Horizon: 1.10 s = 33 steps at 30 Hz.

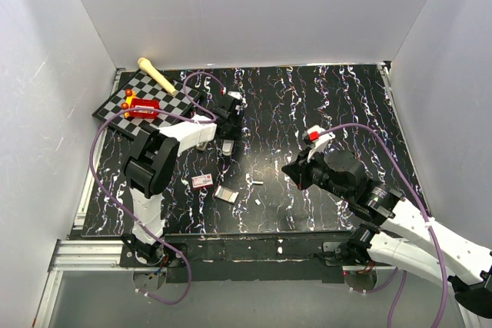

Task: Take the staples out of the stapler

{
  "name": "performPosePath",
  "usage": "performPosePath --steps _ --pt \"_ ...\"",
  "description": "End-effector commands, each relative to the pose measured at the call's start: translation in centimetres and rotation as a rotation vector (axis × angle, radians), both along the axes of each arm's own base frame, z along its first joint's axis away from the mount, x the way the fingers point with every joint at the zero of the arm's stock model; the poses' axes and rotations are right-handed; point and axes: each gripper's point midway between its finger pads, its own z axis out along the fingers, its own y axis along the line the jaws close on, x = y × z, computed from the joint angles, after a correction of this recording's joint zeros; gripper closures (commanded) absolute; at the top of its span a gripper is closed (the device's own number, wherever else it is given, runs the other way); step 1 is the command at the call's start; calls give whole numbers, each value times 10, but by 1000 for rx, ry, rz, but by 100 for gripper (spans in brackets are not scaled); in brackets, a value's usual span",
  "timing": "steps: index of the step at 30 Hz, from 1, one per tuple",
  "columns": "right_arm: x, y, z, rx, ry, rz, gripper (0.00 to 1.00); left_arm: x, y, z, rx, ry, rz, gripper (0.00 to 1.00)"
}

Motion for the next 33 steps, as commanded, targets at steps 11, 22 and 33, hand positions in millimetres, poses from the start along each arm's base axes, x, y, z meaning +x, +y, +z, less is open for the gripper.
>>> performPosePath --steps 11,22,33 --pt "2 5 15 38 -16 8 98 12 0 53 3 -94 0 43" --pt "4 9 9 30 -8 12 98 18 -4 54 10 -98 -24 47" --pt "4 12 8 34 1 17 99 14 0 54 24 -94 -28 59"
